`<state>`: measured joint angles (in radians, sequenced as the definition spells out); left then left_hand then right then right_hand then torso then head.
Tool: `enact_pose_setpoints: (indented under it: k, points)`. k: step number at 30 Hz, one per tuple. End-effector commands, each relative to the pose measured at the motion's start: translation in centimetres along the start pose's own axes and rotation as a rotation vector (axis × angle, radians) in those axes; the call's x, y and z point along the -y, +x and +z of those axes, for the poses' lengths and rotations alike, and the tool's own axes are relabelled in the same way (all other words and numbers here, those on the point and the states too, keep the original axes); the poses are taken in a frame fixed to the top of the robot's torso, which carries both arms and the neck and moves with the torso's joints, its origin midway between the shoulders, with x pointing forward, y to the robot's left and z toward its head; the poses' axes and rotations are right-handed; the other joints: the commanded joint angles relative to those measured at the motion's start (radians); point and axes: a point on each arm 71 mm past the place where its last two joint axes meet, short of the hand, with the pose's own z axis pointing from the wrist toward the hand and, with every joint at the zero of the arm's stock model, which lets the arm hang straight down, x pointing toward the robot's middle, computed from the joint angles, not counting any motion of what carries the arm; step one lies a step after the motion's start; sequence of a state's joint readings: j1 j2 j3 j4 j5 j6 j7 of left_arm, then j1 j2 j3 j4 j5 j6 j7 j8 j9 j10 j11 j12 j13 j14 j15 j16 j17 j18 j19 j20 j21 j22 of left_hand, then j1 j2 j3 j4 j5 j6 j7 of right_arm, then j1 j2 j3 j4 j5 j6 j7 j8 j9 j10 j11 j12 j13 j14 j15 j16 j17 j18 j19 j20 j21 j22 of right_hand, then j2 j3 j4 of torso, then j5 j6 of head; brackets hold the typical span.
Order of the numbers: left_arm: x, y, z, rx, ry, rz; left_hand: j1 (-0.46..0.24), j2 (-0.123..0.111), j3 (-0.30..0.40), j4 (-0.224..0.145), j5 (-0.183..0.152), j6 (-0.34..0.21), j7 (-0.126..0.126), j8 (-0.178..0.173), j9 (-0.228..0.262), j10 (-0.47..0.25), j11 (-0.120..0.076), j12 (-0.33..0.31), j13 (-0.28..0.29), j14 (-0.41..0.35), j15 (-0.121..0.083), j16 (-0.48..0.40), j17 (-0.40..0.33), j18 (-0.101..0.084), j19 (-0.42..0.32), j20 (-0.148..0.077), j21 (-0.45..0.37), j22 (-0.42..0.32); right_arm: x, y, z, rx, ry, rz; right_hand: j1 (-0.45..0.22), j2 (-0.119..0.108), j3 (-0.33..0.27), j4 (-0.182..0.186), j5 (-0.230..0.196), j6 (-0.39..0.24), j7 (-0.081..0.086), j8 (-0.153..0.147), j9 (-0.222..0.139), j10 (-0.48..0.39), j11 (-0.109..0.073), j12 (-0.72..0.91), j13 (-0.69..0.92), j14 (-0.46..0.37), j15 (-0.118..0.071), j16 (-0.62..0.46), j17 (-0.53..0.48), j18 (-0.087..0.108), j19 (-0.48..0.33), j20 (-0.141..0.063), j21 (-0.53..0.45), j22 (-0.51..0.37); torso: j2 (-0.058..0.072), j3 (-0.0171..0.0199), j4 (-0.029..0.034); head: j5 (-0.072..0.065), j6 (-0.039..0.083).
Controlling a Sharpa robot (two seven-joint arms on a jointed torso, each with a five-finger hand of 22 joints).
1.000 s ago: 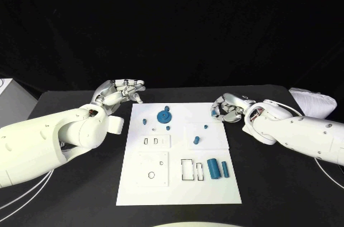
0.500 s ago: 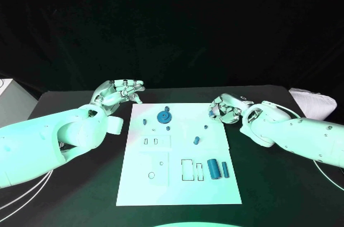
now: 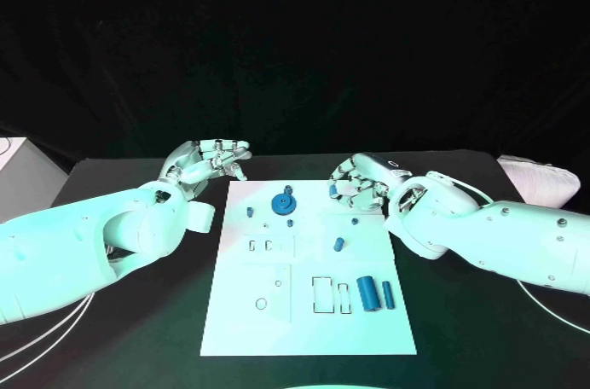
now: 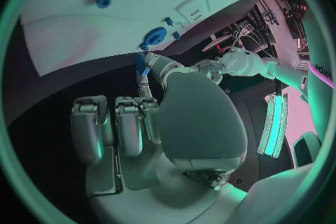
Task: Assemble the parts on the task board
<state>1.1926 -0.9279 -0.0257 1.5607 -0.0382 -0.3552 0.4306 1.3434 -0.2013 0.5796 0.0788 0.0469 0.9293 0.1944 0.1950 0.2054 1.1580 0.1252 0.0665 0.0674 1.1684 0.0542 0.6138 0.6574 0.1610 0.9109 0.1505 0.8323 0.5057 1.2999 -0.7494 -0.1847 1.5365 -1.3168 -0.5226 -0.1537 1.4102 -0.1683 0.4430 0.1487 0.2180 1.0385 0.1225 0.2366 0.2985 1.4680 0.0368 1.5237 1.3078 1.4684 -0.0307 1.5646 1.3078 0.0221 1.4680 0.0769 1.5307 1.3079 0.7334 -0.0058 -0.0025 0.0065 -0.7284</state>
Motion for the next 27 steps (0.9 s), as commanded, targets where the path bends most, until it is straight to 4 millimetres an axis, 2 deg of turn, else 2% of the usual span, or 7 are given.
enact_pose_setpoints:
  k: [1, 2, 4, 12, 17, 22, 27]
  points:
    - [0.1, 0.2, 0.1, -0.016, 0.006, -0.004, -0.007, 0.004, 0.004, -0.006, 0.004, 0.0, 0.006, -0.003, 0.002, 0.003, 0.005, -0.001, 0.001, -0.011, 0.0, 0.003, 0.002, 0.02, -0.01, 0.001, 0.009, 0.004, -1.6, 0.7, 0.2, 0.007, 0.051, -0.013, -0.006, 0.003, 0.005, 0.0, 0.001, 0.015, -0.014, 0.031, 0.025, 0.059, -0.007, 0.0, 0.22, 0.102, -0.007, 0.006, 0.262, -0.013, 0.086, -0.008, 0.006, 0.237, 0.002, 0.0002, -0.0011, 0.007, 0.004]
    - [0.1, 0.2, 0.1, -0.015, 0.006, -0.004, -0.007, 0.004, 0.004, -0.006, 0.004, 0.0, 0.006, -0.003, 0.002, 0.003, 0.005, -0.001, 0.001, -0.011, 0.0, 0.003, 0.002, 0.02, -0.01, 0.001, 0.009, 0.004, -2.4, 1.1, 0.3, -0.002, 0.044, -0.008, -0.006, 0.003, 0.005, 0.0, 0.001, 0.015, -0.014, 0.031, 0.025, 0.059, -0.007, 0.0, 0.22, 0.102, -0.007, 0.006, 0.262, -0.013, 0.086, -0.008, 0.006, 0.237, 0.002, 0.0001, -0.0014, 0.008, 0.004]
    - [0.1, 0.2, 0.1, -0.014, 0.005, -0.004, -0.007, 0.004, 0.004, -0.006, 0.004, 0.0, 0.006, -0.003, 0.002, 0.003, 0.005, -0.001, 0.001, -0.011, 0.0, 0.003, 0.002, 0.02, -0.01, 0.001, 0.009, 0.004, -3.8, 2.0, 0.4, -0.024, 0.032, -0.001, -0.006, 0.003, 0.005, 0.0, 0.001, 0.015, -0.014, 0.031, 0.025, 0.059, -0.007, 0.0, 0.22, 0.102, -0.007, 0.006, 0.262, -0.013, 0.086, -0.008, 0.006, 0.237, 0.0, -0.0005, -0.0021, 0.012, -0.005]
    - [0.0, 0.3, 0.2, -0.015, -0.004, 0.001, -0.017, 0.006, 0.004, -0.01, 0.004, 0.002, 0.007, -0.002, 0.004, 0.037, 0.0, 0.017, 0.008, -0.007, -0.002, 0.009, 0.006, 0.021, -0.018, 0.002, 0.019, 0.011, -7.7, 5.3, 0.3, -0.094, 0.005, 0.001, -0.016, 0.002, 0.009, 0.001, 0.003, 0.01, -0.013, 0.036, 0.027, 0.056, -0.006, -0.004, 0.216, 0.101, -0.006, 0.004, 0.257, -0.012, 0.085, -0.008, 0.003, 0.235, -0.007, -0.0044, -0.0003, 0.018, -0.014]
    - [-0.1, 0.5, 0.2, -0.019, -0.011, 0.008, -0.022, 0.009, -0.005, -0.02, 0.004, 0.017, -0.001, 0.012, 0.01, 0.079, -0.012, 0.051, 0.025, 0.001, -0.01, 0.025, 0.015, 0.022, -0.022, -0.001, 0.032, 0.018, -8.9, 7.5, 0.0, -0.128, -0.001, -0.01, -0.026, -0.001, 0.009, 0.001, 0.003, 0.006, -0.013, 0.039, 0.028, 0.054, -0.005, -0.006, 0.214, 0.1, -0.006, 0.003, 0.254, -0.011, 0.083, -0.008, -0.001, 0.232, -0.009, -0.0067, 0.0017, 0.025, -0.031]
    - [-0.2, 0.5, 0.2, -0.021, -0.018, 0.017, -0.026, 0.016, -0.036, -0.036, 0.004, 0.026, -0.016, 0.048, 0.027, 0.101, -0.029, 0.12, 0.07, 0.024, -0.024, 0.079, 0.048, 0.022, -0.017, -0.011, 0.058, 0.032, -9.8, 8.7, -0.3, -0.141, -0.011, -0.031, -0.032, -0.003, 0.01, 0.002, 0.003, 0.004, -0.013, 0.041, 0.028, 0.054, -0.005, -0.007, 0.214, 0.1, -0.006, 0.002, 0.253, -0.011, 0.082, -0.008, -0.002, 0.232, -0.008, -0.0055, 0.0015, 0.03, -0.033]
    - [-0.2, 0.6, 0.3, -0.024, -0.023, 0.022, -0.031, 0.026, -0.057, -0.045, 0.003, 0.006, -0.022, 0.09, 0.046, 0.067, -0.036, 0.209, 0.137, 0.02, -0.03, 0.142, 0.089, 0.021, -0.017, -0.017, 0.088, 0.049, -10.1, 9.5, -0.3, -0.148, -0.011, -0.057, -0.044, -0.008, 0.01, 0.004, 0.006, 0.001, -0.013, 0.045, 0.029, 0.055, -0.005, -0.006, 0.215, 0.1, -0.006, 0.002, 0.253, -0.011, 0.082, -0.008, -0.002, 0.232, -0.007, -0.0053, 0.0003, 0.031, -0.034]
